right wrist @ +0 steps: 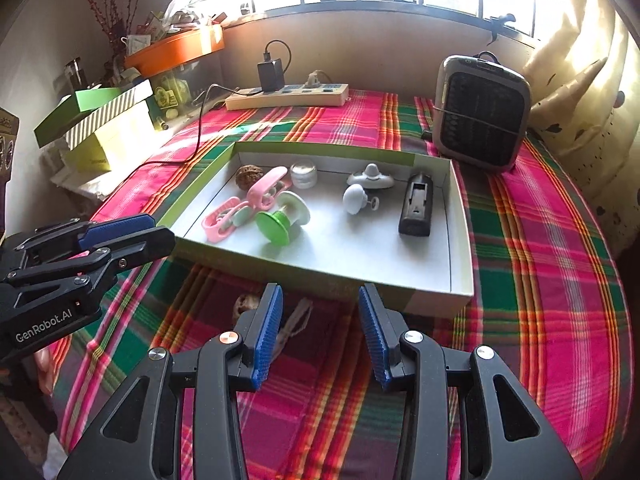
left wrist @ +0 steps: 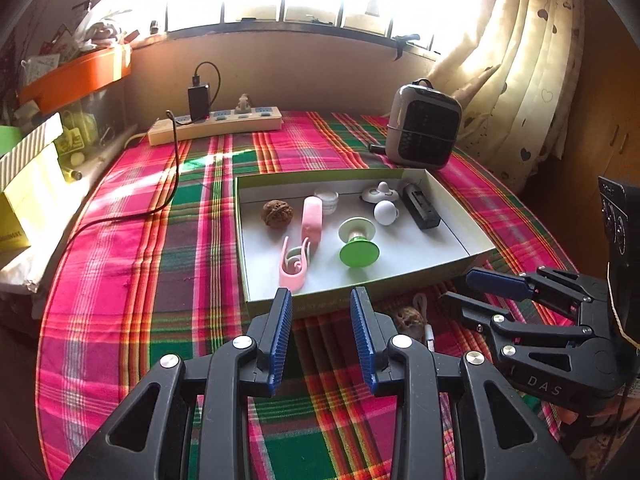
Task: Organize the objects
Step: 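Withdraw both open tools from the box toward the walnut and white cable, then grasp the walnut with the left tool while the right tool grasps the white USB cable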
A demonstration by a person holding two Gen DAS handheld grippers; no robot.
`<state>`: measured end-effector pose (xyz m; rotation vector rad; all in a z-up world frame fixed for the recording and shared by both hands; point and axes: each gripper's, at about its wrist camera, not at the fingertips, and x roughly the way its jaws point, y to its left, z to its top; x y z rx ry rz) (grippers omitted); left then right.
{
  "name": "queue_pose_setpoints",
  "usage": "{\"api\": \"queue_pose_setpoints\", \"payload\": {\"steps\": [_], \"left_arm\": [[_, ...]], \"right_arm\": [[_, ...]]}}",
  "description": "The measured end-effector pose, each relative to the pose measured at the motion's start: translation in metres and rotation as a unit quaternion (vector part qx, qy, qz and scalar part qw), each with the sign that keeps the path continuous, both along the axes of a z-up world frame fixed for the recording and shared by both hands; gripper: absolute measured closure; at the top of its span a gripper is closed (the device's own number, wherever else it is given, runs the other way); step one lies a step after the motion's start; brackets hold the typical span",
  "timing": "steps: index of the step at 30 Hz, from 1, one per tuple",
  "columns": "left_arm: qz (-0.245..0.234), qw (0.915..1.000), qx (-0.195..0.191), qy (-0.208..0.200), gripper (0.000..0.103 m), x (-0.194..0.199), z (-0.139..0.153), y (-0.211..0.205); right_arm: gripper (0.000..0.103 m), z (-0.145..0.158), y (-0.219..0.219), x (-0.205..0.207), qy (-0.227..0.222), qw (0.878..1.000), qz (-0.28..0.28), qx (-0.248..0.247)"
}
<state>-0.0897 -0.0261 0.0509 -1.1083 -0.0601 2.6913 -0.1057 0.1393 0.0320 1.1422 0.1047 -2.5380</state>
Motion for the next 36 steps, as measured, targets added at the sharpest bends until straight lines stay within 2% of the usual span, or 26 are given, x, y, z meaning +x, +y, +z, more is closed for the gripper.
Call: {"api": "queue_pose_setpoints", "payload": {"steps": [3,13,20,28,36], "left_arm": [[0.002,1.0,0.003,-0.007,0.074,0.005,-0.005,-0.003],[-0.007,0.9997,0.011,-0.021,0.074,0.014,-0.015,-0.004],[-0.013,0.9995,0.014,-0.025,0.074,0.017,-0.016,0.0],[-0.015,0.9992,0.019,-0.033,0.073,0.016,-0.018,0.005],[-0.017,0.9987,0.019,-0.044,0.07,0.01,-0.019,0.018]], "right_arm": [[0.056,-0.005,-0.006,0.013,-0.004,1.0,0.008,-0.006],[0.049,-0.024,-0.025,0.021,-0.022,1.0,0.012,0.005],[0.049,-0.029,-0.02,0.017,-0.022,0.999,-0.014,0.033],[0.048,-0.029,0.0,0.023,-0.019,0.999,-0.029,0.039],[0.048,-0.033,-0.01,0.01,-0.022,0.999,0.007,0.049]]}}
